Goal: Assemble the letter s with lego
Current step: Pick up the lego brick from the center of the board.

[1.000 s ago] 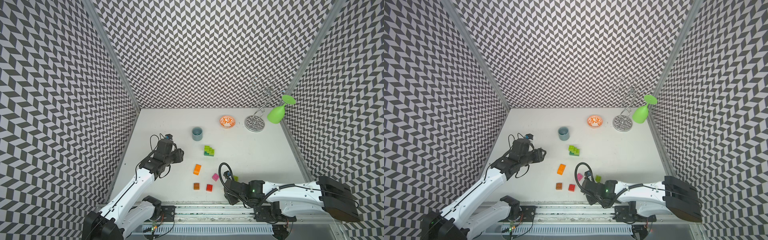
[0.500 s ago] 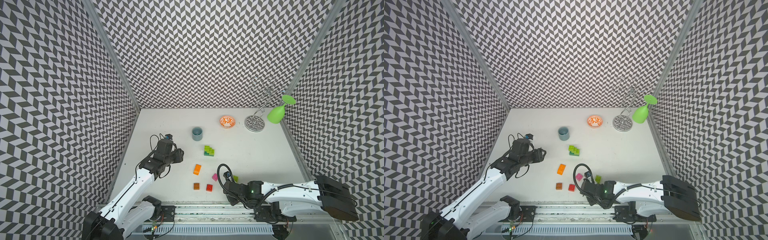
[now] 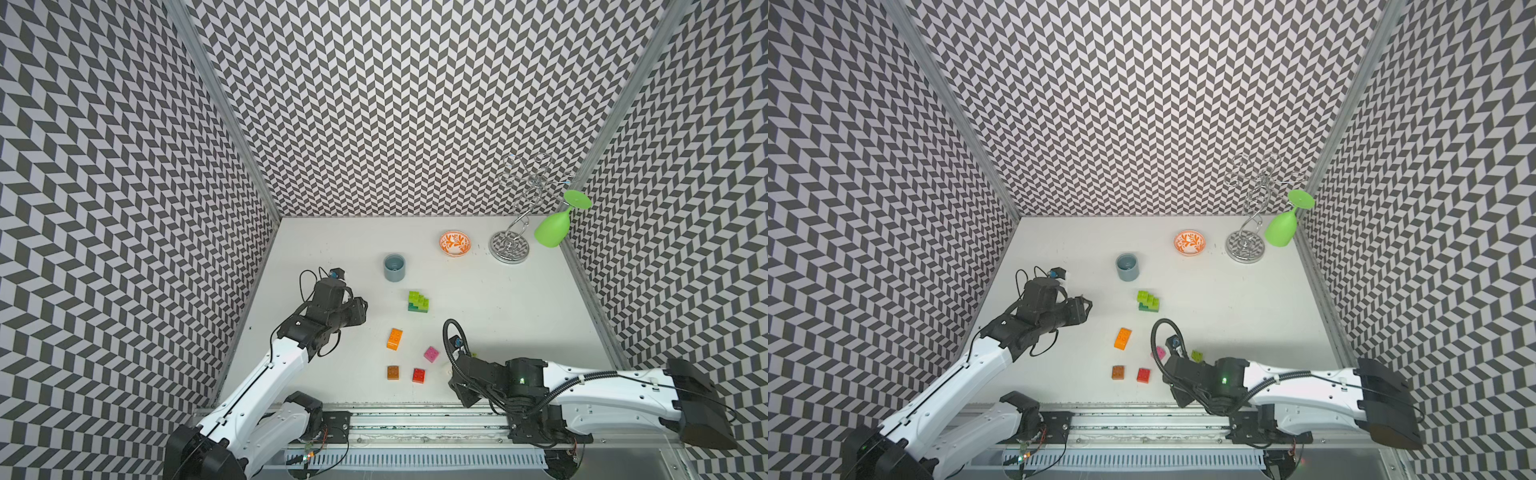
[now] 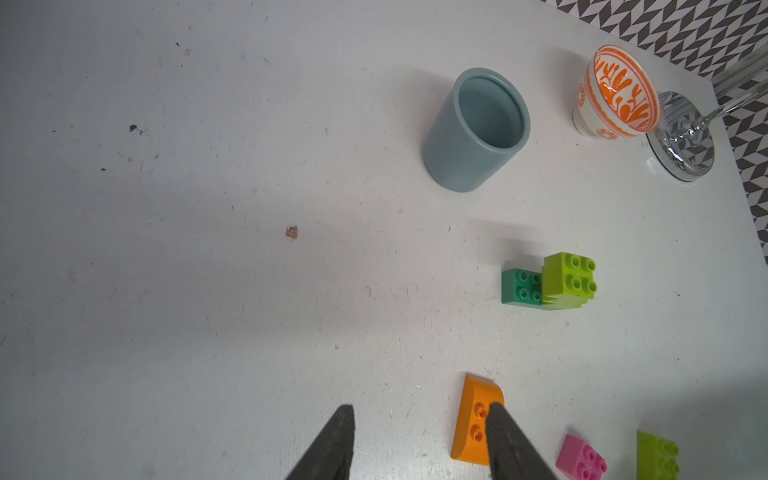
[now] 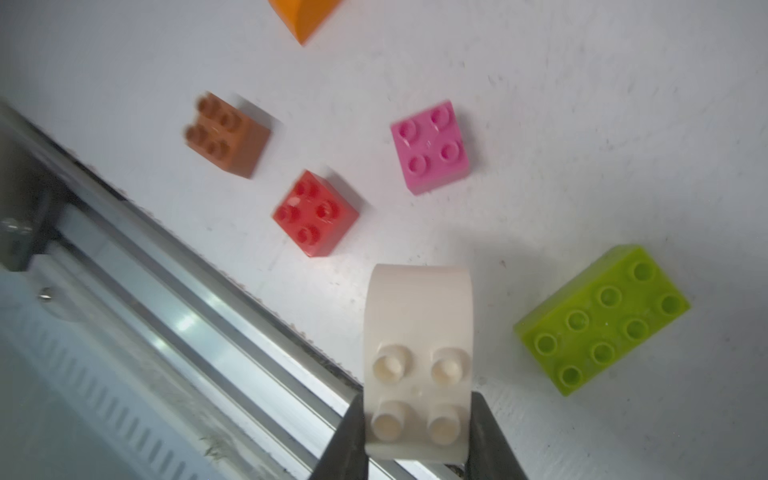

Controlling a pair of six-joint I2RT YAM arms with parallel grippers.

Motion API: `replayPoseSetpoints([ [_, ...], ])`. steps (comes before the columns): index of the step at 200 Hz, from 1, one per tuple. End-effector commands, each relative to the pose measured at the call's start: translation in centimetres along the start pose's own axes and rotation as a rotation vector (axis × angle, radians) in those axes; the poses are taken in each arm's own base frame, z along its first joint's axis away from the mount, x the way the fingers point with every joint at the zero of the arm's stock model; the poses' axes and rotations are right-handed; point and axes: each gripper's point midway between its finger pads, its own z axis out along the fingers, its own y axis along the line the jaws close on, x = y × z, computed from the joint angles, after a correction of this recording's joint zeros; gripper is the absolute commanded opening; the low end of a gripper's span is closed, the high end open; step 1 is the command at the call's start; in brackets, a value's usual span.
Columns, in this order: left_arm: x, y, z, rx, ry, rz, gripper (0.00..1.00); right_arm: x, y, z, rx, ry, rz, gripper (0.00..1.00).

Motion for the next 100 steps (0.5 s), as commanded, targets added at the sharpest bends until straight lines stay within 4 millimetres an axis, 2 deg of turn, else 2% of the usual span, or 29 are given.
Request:
replayPoseSetpoints([
  [1,-0.5,-0.1,-0.2,0.005,-0.031,-0.006,0.53,-2.8,1.4,-1.5,-0.040,-0.094,-0.041,0.21],
  [27,-0.8,-0.1,-0.3,0.014,-0.034,-0.013,0.53,-5.8,2.9,-3.0,-0.069,-0.193,-0.103,0.19],
  [64,-1.2,0.0,-0.4,0.044,-0.037,-0.029,0.53,-11.0,3.4,-5.7,0.007,-0.397,-0.225,0.12],
  [100,-1.3,-0.5,0.0,0.130,-0.034,-0.073,0.53,-14.9,3.5,-7.9,0.063,-0.557,-0.329,0.09],
])
